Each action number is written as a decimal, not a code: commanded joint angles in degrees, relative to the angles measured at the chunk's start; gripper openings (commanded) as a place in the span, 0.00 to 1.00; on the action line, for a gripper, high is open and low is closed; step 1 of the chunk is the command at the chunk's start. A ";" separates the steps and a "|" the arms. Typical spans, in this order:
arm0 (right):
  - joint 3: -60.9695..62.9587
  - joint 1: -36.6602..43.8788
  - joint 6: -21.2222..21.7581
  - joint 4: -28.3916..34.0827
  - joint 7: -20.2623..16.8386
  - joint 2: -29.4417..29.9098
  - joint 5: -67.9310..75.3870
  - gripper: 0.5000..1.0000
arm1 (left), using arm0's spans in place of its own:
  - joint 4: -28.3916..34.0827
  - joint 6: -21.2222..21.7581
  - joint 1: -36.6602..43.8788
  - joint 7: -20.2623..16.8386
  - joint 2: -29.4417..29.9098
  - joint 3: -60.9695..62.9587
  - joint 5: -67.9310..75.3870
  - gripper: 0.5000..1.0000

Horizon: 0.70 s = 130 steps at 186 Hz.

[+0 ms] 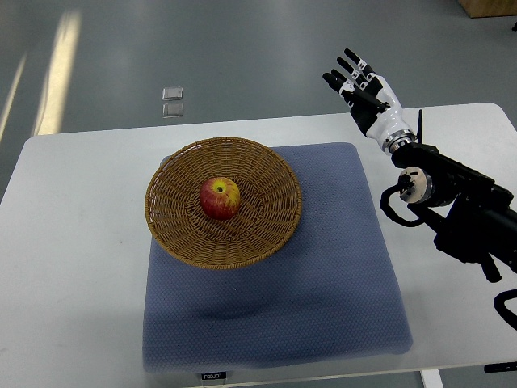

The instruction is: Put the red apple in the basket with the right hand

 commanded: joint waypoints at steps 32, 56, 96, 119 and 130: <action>-0.06 -1.33 -0.16 -0.16 -0.83 0.28 4.74 0.85 | 0.06 0.00 -0.01 0.01 0.00 0.00 0.00 1.00; 0.02 -1.76 -0.60 -0.16 -0.74 0.28 4.74 0.85 | -0.03 0.00 -0.01 0.01 0.00 0.00 0.00 1.00; -0.06 -1.85 -0.60 -2.01 -0.74 0.10 4.74 0.85 | -0.03 0.00 -0.01 0.01 0.00 0.00 0.00 1.00; -0.50 -2.55 -0.51 -2.45 0.40 0.10 4.74 0.85 | 0.06 0.00 -0.01 0.01 0.00 0.00 0.00 1.00; -0.68 -3.26 -0.51 -2.45 0.58 0.10 4.65 0.85 | 0.06 0.00 -0.01 0.01 0.00 0.00 0.00 1.00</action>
